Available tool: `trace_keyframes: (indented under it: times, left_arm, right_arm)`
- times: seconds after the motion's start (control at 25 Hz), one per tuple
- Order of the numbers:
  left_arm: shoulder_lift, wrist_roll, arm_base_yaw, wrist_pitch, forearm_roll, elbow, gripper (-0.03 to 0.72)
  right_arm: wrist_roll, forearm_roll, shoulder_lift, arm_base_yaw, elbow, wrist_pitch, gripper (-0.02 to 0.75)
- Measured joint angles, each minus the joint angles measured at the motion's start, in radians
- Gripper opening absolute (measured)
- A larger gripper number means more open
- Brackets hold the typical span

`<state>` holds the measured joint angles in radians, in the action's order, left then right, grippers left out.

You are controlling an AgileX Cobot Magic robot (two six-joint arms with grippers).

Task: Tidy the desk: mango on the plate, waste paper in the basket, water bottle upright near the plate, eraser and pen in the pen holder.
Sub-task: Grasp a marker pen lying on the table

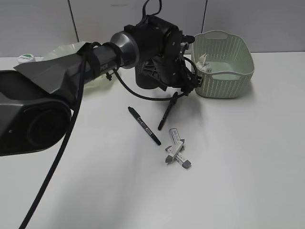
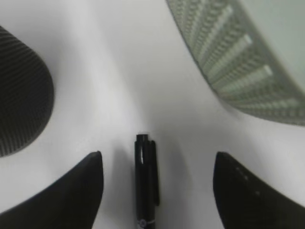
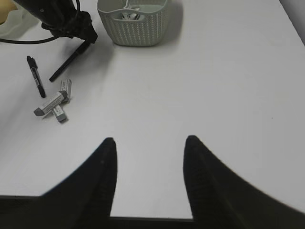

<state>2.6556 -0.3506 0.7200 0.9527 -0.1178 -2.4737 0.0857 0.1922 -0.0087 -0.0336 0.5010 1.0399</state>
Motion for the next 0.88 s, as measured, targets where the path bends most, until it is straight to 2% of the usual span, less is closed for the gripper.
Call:
trace_keyframes:
  times: [0.24, 0.64, 0.88]
  left_arm:
    - [0.006, 0.001, -0.022, -0.004, 0.013, 0.0, 0.503]
    - [0.034, 0.001, -0.022, -0.03, 0.055, 0.0, 0.494]
    - [0.04, 0.001, -0.022, -0.033, 0.057, 0.0, 0.435]
  right_arm:
    - [0.0, 0.0, 0.0, 0.0, 0.0, -0.001, 0.375]
    - [0.0, 0.0, 0.0, 0.0, 0.0, -0.001, 0.375]
    - [0.0, 0.0, 0.0, 0.0, 0.0, 0.0, 0.375]
